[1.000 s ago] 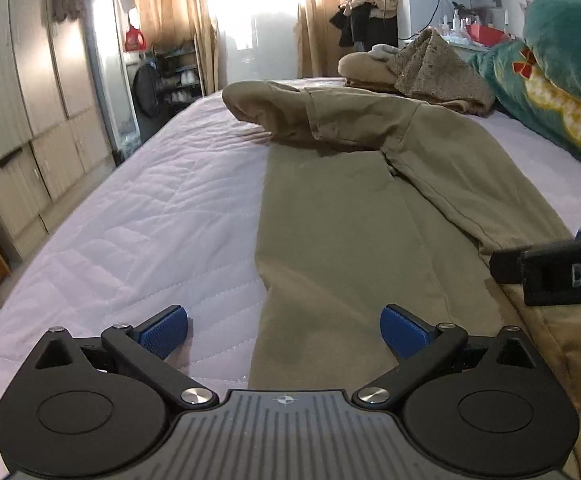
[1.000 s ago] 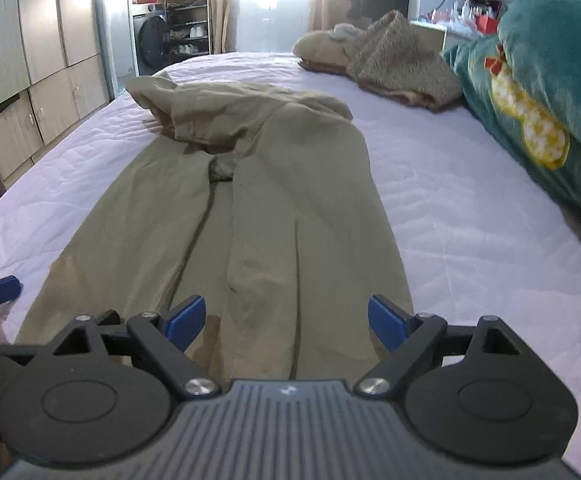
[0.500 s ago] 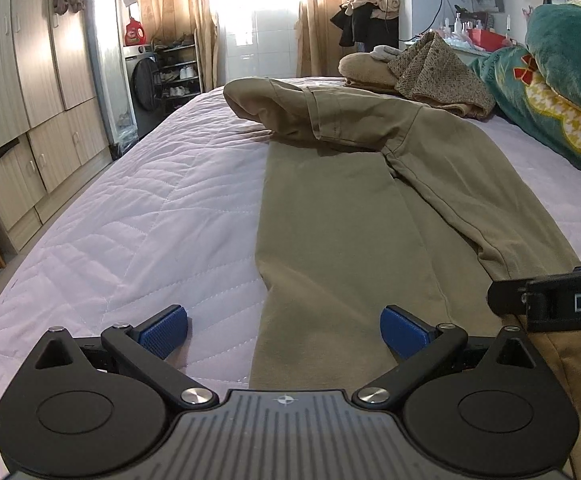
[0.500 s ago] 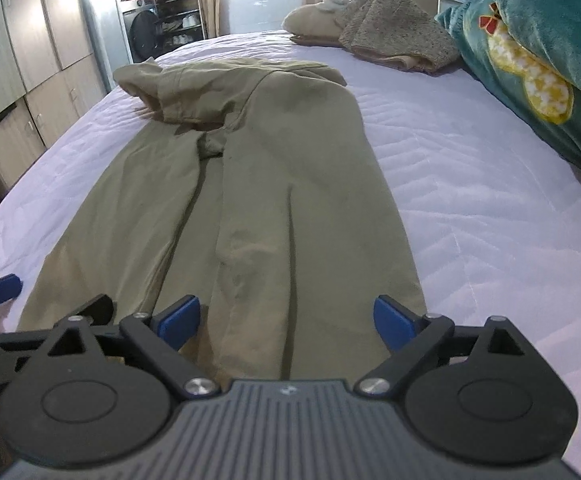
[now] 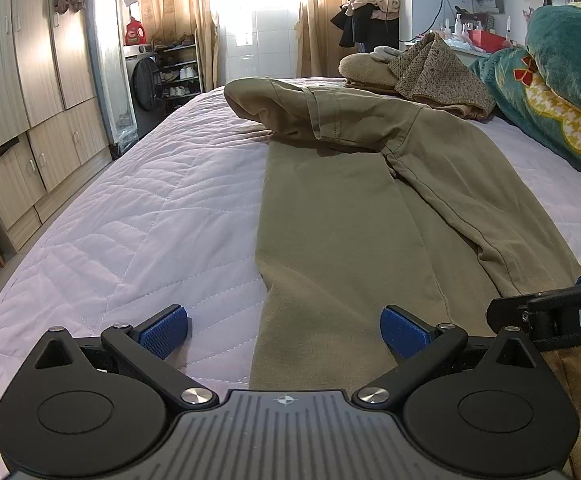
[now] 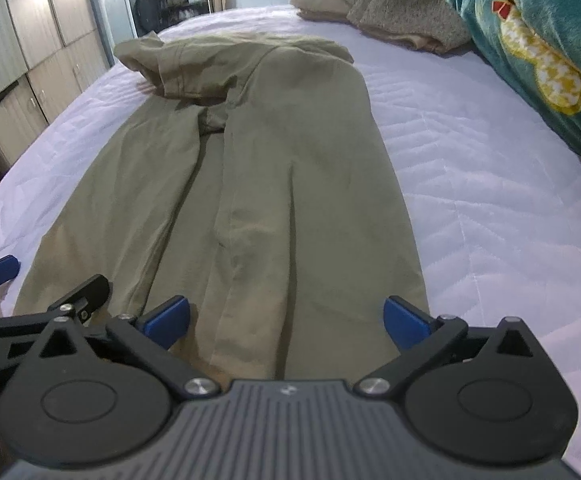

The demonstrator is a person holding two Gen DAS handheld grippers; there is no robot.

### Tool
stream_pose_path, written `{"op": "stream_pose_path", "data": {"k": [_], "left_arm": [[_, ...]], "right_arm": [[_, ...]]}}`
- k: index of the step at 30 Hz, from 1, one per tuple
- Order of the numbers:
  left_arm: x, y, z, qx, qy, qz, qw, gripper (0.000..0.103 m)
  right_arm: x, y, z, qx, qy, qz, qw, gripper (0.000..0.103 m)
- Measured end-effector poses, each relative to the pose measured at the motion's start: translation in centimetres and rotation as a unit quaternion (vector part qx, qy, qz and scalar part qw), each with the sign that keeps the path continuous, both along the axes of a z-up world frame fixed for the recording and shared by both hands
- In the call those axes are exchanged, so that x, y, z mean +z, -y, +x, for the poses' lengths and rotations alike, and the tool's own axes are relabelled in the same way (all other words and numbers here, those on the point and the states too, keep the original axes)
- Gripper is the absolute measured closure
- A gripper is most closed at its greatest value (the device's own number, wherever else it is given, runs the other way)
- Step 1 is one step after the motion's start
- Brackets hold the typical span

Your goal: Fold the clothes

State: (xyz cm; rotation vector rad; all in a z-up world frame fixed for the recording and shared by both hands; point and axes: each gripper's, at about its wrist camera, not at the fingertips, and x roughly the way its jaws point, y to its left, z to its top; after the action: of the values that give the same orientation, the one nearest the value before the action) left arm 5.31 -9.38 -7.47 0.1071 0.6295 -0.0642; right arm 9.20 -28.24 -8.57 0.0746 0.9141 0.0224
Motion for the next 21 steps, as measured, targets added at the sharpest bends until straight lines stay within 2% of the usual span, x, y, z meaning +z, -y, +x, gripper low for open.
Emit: {"op": "stream_pose_path", "data": {"k": [4,8,10,14,21], "left_arm": [[-0.1,-0.1,-0.1,0.000,0.002,-0.002,1.0000,0.000],[0.0,-0.4,0.0,0.001,0.001,-0.008,1.0000,0.000],[0.0,-0.4,0.0,0.001,0.000,-0.011,0.9999,0.000],[-0.1,-0.2,0.0,0.000,0.000,-0.005,1.0000,0.000],[0.0,-0.1,0.0,0.002,0.000,-0.004,1.0000,0.000]], "right_arm": [[0.5,-0.3,1.6,0.006,-0.064,-0.013,0.998,0.000],[1.1,-0.4,3.7,-0.007,-0.149,-0.013,0.989,0.000],[1.1,-0.5,4.3,-0.011,-0.173,-0.013,0.985,0.000],[0.7,-0.8,5.2,-0.003,-0.176,-0.021,0.984,0.000],[0.9,-0.6,3.8,0.013,-0.152,-0.018,0.988,0.000]]}}
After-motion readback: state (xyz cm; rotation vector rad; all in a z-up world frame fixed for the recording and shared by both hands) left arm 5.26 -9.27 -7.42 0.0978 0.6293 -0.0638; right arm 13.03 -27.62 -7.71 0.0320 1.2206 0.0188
